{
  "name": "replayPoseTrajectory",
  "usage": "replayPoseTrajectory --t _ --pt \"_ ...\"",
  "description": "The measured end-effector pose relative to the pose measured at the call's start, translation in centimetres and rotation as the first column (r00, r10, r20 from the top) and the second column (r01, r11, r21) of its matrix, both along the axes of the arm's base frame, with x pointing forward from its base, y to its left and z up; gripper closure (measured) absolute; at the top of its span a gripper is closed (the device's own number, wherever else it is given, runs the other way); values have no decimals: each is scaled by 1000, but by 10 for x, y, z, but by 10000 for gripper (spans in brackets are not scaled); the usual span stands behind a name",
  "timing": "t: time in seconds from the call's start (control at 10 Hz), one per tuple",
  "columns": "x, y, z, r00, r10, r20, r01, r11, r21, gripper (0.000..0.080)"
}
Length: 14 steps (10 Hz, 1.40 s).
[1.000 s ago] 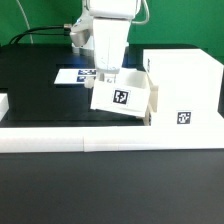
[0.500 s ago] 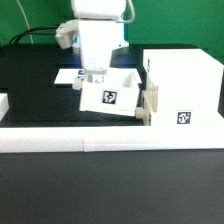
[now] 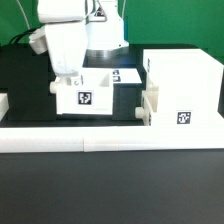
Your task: Assemble drawer
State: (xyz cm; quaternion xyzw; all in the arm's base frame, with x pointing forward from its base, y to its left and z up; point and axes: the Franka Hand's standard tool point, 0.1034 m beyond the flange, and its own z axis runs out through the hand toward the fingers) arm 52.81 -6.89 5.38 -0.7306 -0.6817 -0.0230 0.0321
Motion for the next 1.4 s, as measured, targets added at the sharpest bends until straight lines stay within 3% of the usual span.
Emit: replayPoseTrajectory --t 0.6,1.4 --pt "12 39 9 999 -45 -7 45 999 8 755" --pt "17 45 11 999 -41 -4 41 999 8 755"
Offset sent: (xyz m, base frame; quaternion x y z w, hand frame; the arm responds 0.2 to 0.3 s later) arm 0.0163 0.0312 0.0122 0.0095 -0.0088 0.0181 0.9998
